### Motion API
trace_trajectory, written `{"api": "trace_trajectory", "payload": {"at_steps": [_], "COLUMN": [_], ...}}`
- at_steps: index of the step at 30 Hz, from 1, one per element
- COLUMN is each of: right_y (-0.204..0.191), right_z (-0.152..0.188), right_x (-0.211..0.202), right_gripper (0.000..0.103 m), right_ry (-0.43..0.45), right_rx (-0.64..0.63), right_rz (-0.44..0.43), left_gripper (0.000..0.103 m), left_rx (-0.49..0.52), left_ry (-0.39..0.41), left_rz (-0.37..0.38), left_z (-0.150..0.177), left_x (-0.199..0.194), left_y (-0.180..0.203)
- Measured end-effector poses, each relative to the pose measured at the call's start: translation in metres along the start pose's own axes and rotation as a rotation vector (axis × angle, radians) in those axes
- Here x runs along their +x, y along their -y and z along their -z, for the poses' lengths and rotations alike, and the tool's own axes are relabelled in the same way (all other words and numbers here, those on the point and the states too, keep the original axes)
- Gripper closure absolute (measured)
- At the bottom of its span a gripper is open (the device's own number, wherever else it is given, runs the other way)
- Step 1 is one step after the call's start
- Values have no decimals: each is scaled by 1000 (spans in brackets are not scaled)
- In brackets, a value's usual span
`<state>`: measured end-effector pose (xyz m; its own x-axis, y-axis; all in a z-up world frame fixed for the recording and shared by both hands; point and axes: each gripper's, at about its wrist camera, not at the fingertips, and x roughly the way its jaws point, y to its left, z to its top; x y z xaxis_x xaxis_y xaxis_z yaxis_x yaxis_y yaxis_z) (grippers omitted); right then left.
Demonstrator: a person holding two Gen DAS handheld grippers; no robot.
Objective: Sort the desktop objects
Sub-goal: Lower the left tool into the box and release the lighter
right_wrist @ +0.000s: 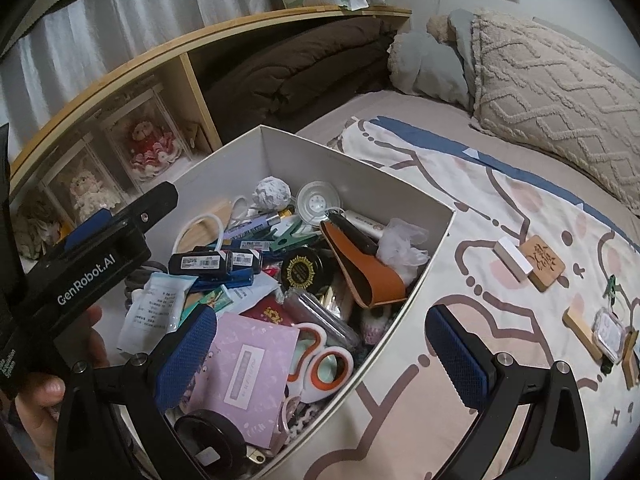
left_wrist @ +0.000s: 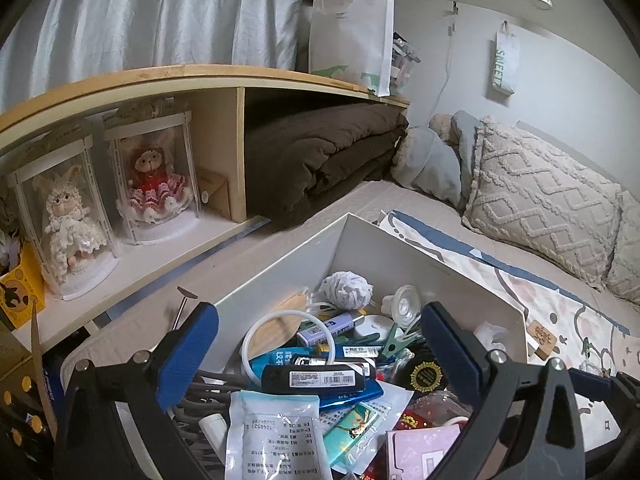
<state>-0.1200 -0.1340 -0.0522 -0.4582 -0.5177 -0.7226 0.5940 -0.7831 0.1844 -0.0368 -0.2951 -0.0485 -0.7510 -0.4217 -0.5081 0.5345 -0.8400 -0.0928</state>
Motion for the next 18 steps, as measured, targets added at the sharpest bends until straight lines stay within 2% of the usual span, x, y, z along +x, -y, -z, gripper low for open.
{"api": "trace_trajectory", "payload": {"at_steps": [8, 14, 18], "right_y": [8, 9, 12], "right_z": [0, 6, 10], "right_x": [-16, -26, -36], "right_gripper": [0, 0, 0], "right_ry": [79, 133, 176], "right_rx": [13, -19, -31], "right_rz": [-9, 38, 64], "left_gripper": [1, 0, 0], "left_rx": [-5, -2, 1], "left_ry": [20, 17, 44], "left_rz": [-24, -61, -91], "left_z": [0, 2, 5], "left_x": [-5, -5, -11], "left_y": [-1, 0, 1]}}
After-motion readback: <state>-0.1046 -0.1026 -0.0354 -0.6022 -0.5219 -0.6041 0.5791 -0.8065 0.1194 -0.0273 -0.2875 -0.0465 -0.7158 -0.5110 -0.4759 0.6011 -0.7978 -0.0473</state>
